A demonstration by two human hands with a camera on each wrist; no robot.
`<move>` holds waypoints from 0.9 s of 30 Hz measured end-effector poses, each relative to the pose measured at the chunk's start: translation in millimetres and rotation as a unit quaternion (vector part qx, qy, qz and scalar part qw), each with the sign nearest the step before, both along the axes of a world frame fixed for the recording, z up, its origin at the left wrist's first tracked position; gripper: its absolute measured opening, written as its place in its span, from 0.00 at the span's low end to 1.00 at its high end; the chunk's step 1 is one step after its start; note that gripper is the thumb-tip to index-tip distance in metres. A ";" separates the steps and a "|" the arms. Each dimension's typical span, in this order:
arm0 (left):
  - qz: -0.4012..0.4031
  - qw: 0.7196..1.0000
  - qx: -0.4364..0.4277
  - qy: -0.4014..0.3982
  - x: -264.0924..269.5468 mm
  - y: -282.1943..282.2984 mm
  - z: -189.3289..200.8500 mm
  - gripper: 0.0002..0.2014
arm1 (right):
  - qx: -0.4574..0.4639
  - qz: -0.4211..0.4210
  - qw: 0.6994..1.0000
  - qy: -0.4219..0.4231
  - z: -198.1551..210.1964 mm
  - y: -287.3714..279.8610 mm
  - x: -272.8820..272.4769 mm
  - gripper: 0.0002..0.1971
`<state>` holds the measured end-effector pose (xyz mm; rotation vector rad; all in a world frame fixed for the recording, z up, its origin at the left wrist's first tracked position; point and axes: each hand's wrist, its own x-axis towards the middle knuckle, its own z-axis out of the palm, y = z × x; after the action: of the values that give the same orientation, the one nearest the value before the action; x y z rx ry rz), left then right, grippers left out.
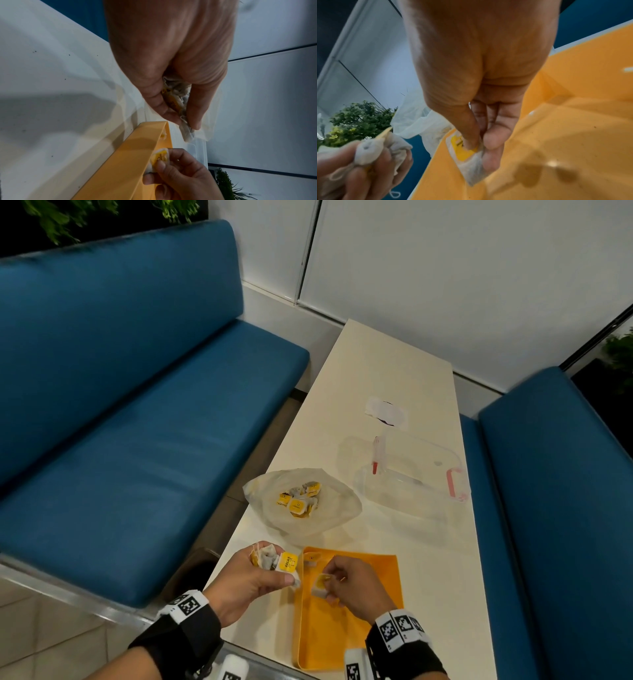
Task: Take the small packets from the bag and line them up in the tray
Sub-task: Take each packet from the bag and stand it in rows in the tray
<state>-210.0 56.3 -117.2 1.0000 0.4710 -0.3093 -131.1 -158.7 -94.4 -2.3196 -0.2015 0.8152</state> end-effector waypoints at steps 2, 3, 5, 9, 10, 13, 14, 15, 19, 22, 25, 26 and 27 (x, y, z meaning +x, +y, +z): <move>-0.004 1.000 0.005 -0.003 1.3 0.6 0.3 0.26 | -0.006 0.008 1.000 0.004 -9.0 2.2 1.4 0.15; -0.004 1.000 0.007 -0.003 2.1 1.1 -0.1 0.25 | -0.008 0.010 1.000 0.004 -13.1 3.2 2.3 0.16; -0.005 1.000 0.010 -0.001 3.8 1.8 -0.3 0.27 | -0.011 0.009 1.000 0.003 -20.1 5.3 4.5 0.18; -0.009 1.000 0.018 0.001 7.8 1.7 0.0 0.31 | 0.009 -0.030 0.999 0.017 -31.8 7.7 9.9 0.16; -0.008 1.000 0.018 0.000 8.6 1.6 0.3 0.30 | 0.016 -0.046 0.999 0.017 -33.6 9.0 10.9 0.16; -0.009 1.000 0.018 0.002 10.1 0.6 -0.2 0.27 | 0.034 -0.108 0.993 0.015 -39.1 12.5 13.7 0.14; -0.011 1.000 0.018 0.004 10.1 -0.2 -0.9 0.26 | 0.038 -0.128 0.991 0.013 -41.1 13.5 14.2 0.14; -0.015 1.000 0.019 0.006 9.9 -1.4 -1.3 0.26 | 0.040 -0.146 0.988 0.012 -43.9 14.2 14.4 0.13; -0.033 0.999 0.030 0.005 9.0 -6.4 -1.1 0.27 | 0.062 -0.197 0.978 0.016 -50.5 20.1 13.4 0.07; -0.044 0.999 0.032 0.002 9.2 -10.4 -2.2 0.33 | 0.081 -0.227 0.970 0.020 -53.7 24.2 11.4 0.06; -0.048 0.998 0.039 0.005 9.4 -12.8 -4.8 0.31 | 0.096 -0.254 0.962 0.031 -56.1 28.3 10.5 0.03; -0.048 0.998 0.041 0.007 9.4 -13.4 -5.6 0.29 | 0.103 -0.263 0.959 0.035 -56.7 29.8 10.4 0.02; -0.049 0.998 0.043 0.009 9.6 -14.0 -5.9 0.27 | 0.109 -0.270 0.956 0.038 -57.3 30.7 10.2 0.02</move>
<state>-200.4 42.3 -123.1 1.1079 0.4551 -0.3884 -120.9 -128.0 -151.7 -1.9856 0.3506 0.5669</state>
